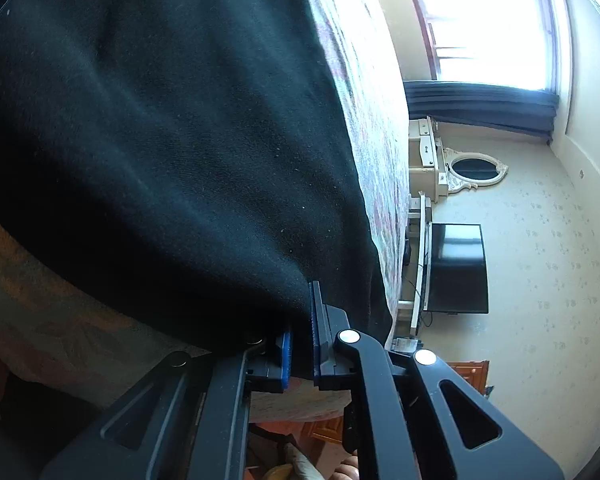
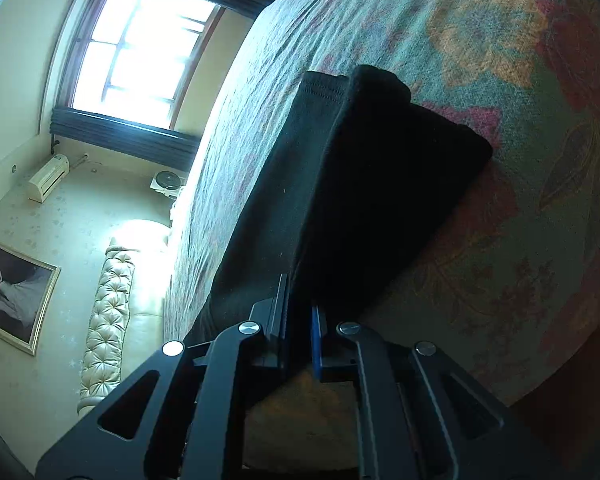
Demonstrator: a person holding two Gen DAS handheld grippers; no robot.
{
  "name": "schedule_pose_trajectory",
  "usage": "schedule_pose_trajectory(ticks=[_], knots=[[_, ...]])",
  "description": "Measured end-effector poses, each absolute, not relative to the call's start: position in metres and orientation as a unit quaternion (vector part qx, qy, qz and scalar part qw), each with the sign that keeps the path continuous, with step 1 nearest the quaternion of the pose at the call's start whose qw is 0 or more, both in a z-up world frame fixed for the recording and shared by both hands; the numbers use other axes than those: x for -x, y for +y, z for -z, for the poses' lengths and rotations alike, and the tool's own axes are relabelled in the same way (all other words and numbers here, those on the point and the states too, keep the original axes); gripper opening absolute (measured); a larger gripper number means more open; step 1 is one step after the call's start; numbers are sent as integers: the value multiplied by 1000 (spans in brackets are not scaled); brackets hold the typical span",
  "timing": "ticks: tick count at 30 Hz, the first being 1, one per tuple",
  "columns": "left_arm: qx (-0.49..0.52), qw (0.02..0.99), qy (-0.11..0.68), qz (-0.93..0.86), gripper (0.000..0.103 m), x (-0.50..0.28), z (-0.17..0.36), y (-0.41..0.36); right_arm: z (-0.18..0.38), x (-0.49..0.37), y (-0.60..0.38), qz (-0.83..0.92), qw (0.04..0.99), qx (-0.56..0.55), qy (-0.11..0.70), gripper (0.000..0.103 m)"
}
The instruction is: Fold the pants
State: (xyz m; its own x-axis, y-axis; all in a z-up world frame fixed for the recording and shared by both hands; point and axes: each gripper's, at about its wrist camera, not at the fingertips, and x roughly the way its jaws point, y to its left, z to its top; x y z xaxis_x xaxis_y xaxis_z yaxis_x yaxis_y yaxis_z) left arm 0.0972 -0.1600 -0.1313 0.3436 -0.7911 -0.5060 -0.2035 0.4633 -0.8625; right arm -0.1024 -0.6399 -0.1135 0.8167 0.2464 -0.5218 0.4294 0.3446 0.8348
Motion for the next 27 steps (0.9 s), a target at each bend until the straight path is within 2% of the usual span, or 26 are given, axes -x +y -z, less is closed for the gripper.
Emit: schedule_pose_trajectory(ticks=[5, 10, 13, 15, 17, 20, 21, 22, 23, 25, 27], knots=[[436, 699, 519, 230, 7, -83, 114, -160, 115, 110, -643, 62, 770, -558, 303, 8], [451, 675, 541, 221, 7, -79, 141, -157, 122, 113, -643, 57, 768, -559, 306, 10], [457, 668, 540, 232, 7, -79, 140, -155, 111, 123, -649, 65, 774, -554, 299, 18], [445, 672, 541, 239, 9, -78, 136, -153, 104, 135, -656, 78, 780, -551, 287, 31], [439, 674, 541, 246, 10, -74, 134, -149, 99, 151, -667, 101, 784, -550, 269, 37], [433, 667, 547, 262, 15, -65, 131, -148, 104, 166, -686, 128, 769, -574, 251, 40], [429, 667, 548, 266, 21, -64, 130, -149, 109, 168, -692, 126, 759, -590, 244, 41], [426, 666, 549, 271, 28, -62, 128, -151, 113, 168, -697, 120, 752, -602, 240, 45], [422, 667, 548, 277, 30, -61, 127, -153, 118, 165, -699, 115, 746, -609, 244, 52], [409, 674, 545, 285, 31, -59, 125, -155, 126, 160, -702, 112, 734, -626, 238, 54], [401, 677, 545, 289, 31, -60, 124, -158, 124, 152, -699, 111, 732, -630, 234, 62]])
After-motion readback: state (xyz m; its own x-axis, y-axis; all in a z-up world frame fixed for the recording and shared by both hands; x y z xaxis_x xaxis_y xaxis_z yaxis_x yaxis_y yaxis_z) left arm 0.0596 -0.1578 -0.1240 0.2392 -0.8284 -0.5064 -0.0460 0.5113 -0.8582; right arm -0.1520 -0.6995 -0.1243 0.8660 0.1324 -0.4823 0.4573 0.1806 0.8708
